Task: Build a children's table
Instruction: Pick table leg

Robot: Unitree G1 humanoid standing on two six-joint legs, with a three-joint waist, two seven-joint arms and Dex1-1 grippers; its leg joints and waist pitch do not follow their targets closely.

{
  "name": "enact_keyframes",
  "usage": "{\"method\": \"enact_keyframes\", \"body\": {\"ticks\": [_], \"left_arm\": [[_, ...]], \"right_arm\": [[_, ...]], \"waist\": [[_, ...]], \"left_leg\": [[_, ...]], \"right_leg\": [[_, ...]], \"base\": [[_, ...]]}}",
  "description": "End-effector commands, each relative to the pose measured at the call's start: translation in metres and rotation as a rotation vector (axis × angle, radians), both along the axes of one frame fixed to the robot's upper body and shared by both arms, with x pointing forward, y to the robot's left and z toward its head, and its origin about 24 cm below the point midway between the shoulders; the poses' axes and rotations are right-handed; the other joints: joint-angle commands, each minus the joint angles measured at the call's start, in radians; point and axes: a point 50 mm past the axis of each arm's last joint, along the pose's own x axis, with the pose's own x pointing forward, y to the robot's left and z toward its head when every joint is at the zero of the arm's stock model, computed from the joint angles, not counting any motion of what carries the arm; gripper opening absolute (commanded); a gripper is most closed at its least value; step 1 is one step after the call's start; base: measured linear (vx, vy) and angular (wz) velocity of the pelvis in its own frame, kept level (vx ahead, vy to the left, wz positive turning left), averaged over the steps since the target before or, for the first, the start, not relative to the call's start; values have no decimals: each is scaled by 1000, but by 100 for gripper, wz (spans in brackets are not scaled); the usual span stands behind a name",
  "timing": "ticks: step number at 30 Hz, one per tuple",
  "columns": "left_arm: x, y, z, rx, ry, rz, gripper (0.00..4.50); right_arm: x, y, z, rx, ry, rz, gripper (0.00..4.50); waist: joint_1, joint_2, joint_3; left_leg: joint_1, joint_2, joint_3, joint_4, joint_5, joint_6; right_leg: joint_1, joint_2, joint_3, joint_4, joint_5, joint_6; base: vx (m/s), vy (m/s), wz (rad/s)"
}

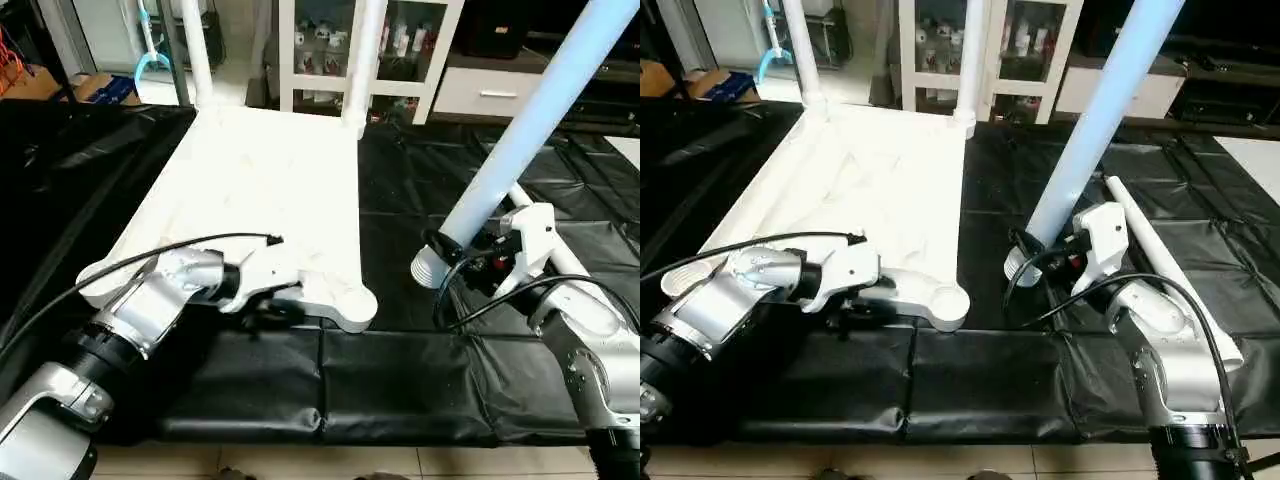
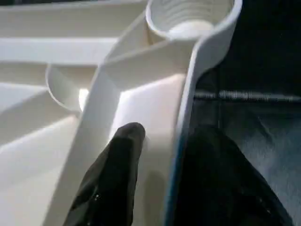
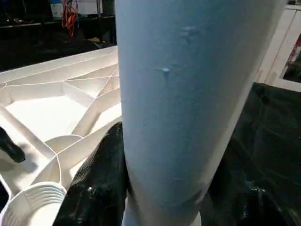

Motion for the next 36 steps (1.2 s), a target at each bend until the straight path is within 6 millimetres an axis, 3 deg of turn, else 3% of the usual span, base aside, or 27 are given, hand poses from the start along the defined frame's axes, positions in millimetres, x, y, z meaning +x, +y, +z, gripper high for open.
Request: {"method": "enact_keyframes", "body": {"ticks": [1, 2, 3, 6, 9, 14, 18, 21, 22, 24, 26, 27, 30, 31, 32, 33, 36], "left_arm": [[2, 1, 3, 48, -10, -38, 166], [2, 2, 2, 48, -1, -39, 163], [2, 2, 1, 47, 6, -39, 130], [2, 3, 0, 44, 13, -42, 119], [2, 3, -1, 40, 21, -46, 77], [4, 5, -1, 37, 32, -50, 44], [1, 6, -2, 37, 104, 45, 29], [-8, 7, -5, 37, 177, 122, 12], [-13, 7, -7, 43, 193, 136, 12], [-22, 7, -9, 47, 215, 149, 3], [-27, 7, -11, 46, 227, 171, 3], [-32, 7, -13, 47, 235, 186, 3], [-45, 4, -15, 28, 260, 180, 3], [-47, 4, -15, 28, 263, 181, 3], [-51, 4, -16, 45, 264, 188, 3], [-54, 4, -18, 56, 270, 207, 3], [-57, 1, -16, 61, 265, 278, 3]], "right_arm": [[-2, -1, 11, 4, -43, 6, 184], [-2, -1, 11, 4, -43, 6, 184], [-2, -1, 10, 4, -43, 7, 184], [-3, -1, 11, 7, -44, 10, 184], [-4, 0, 10, 7, -46, 19, 184], [-5, 2, 10, 9, -44, 30, 184], [-3, 5, 9, 33, -37, 35, 184], [-3, 11, 8, 115, 6, 32, 184], [-3, 14, 6, 153, 36, 34, 184], [-4, 20, 2, 207, 87, 50, 184], [-4, 24, -2, 241, 125, 64, 184], [-5, 28, -5, 269, 160, 79, 184], [-6, 40, -14, 325, 228, 124, 184], [-5, 41, -15, 334, 235, 129, 184], [-2, 46, -16, 377, 261, 149, 184], [2, 50, -17, 421, 286, 168, 184], [6, 57, -15, 486, 336, 223, 184]], "waist": [[-2, 19, -71], [-2, 18, -73], [-3, 17, -73], [-2, 19, -72], [-2, 18, -73], [-4, 18, -74], [-6, 18, -74], [-13, 15, -72], [-19, 15, -74], [-26, 16, -74], [-31, 18, -71], [-34, 5, -68], [-37, 11, -66], [-38, 4, -65], [-37, 6, -63], [-42, -1, -61], [-44, 6, -59]], "left_leg": [[32, 27, -19, -86, -303, -46], [30, 27, -20, -86, -301, -46], [29, 26, -20, -86, -297, -45], [29, 27, -19, -85, -294, -42], [29, 26, -18, -85, -285, -38], [26, 27, -19, -86, -271, -35], [27, 29, -17, -85, -260, -32], [23, 26, -17, -84, -254, -24], [19, 28, -21, -86, -232, -23], [21, 28, -20, -84, -231, -17], [24, 26, -18, -84, -251, -17], [23, 26, -17, -85, -270, -17], [24, 28, -23, -89, -288, -27], [25, 28, -22, -88, -291, -29], [27, 26, -21, -89, -299, -30], [26, 27, -22, -90, -308, -29], [30, 25, -25, -91, -326, -40]], "right_leg": [[32, -53, 26, -77, -290, -176], [36, -54, 25, -74, -282, -178], [36, -54, 26, -73, -276, -181], [36, -55, 27, -73, -272, -191], [37, -56, 27, -73, -265, -192], [41, -56, 26, -69, -234, -204], [43, -59, 28, -66, -222, -214], [44, -56, 26, -68, -230, -222], [52, -60, 27, -61, -205, -231], [48, -56, 25, -64, -215, -231], [43, -53, 26, -69, -244, -227], [41, -51, 25, -77, -284, -216], [37, -54, 24, -77, -346, -190], [35, -55, 25, -79, -361, -183], [31, -53, 25, -82, -378, -178], [31, -55, 26, -83, -385, -178], [26, -53, 25, -86, -419, -163]], "base": [[0, 0, 0], [0, 0, 0], [0, 0, 0], [0, 0, 0], [0, 0, 0], [0, 0, 0], [0, 0, 0], [0, 0, 0], [0, 0, 0], [0, 0, 0], [0, 0, 0], [0, 0, 0], [0, 0, 0], [0, 0, 0], [0, 0, 0], [0, 0, 0], [0, 0, 0]]}}
